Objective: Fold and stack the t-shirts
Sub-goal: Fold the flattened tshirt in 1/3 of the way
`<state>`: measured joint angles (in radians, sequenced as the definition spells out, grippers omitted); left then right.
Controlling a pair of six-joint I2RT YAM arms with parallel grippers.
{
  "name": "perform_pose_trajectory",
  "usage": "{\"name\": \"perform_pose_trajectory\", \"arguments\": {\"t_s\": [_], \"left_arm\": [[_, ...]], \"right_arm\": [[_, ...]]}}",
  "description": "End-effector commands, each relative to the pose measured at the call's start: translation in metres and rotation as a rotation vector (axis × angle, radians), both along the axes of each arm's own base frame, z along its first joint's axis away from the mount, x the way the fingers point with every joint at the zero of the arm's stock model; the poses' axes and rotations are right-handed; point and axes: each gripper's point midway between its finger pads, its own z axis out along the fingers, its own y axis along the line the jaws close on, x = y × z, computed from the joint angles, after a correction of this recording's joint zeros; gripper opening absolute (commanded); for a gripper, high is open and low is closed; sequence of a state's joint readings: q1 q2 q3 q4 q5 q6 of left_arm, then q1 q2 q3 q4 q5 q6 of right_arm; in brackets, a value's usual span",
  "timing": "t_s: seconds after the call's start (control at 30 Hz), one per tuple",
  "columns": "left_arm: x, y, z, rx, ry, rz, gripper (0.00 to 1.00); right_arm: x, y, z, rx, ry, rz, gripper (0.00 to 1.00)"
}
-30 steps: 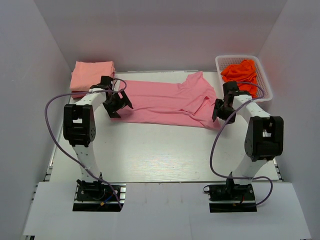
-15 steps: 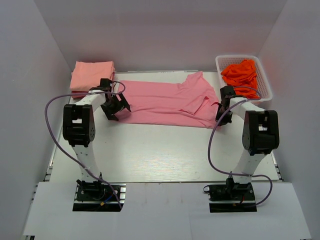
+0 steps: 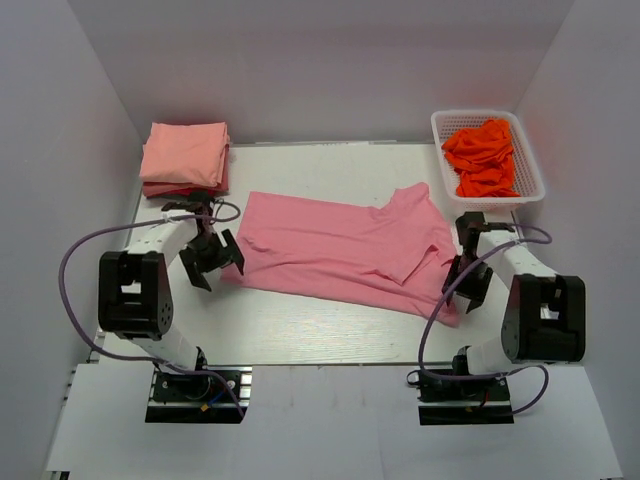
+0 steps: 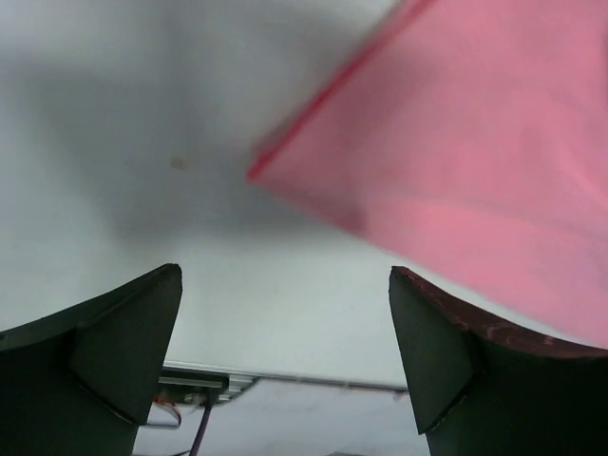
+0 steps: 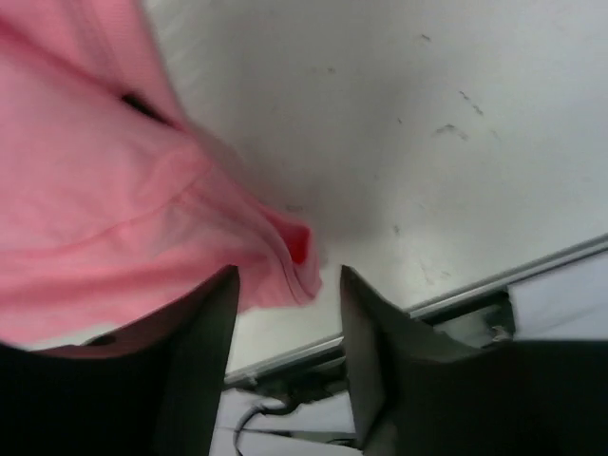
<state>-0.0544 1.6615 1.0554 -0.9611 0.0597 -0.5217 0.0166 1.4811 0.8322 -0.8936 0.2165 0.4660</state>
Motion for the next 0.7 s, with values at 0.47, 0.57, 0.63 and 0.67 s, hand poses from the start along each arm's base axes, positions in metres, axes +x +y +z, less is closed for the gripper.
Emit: {"name": "perform_pose_trajectory", "arguments": {"t_s": [0.47, 0.57, 0.63, 0.67], "left_arm": [[0.139, -0.005, 0.126, -0.023, -0.435, -0.053, 1.00], [0.154, -0.010, 0.128, -0.046, -0.461, -0.059, 1.00], [0.157, -0.011, 0.128, -0.055, -0.462, -0.062, 1.00], [0.157, -0.012, 0.123, -0.055, -0.449, -0.062, 1.00]], "right_arm": [[0.070, 0.129, 0.071, 0.512, -0.393, 0.331, 0.90], [0.068, 0.147, 0.054, 0.591, -0.365, 0.323, 0.90], [0.071, 0.160, 0.050, 0.644, -0.382, 0.341, 0.90], [0.068, 0.163, 0.041, 0.652, -0.360, 0.333, 0.90]]}}
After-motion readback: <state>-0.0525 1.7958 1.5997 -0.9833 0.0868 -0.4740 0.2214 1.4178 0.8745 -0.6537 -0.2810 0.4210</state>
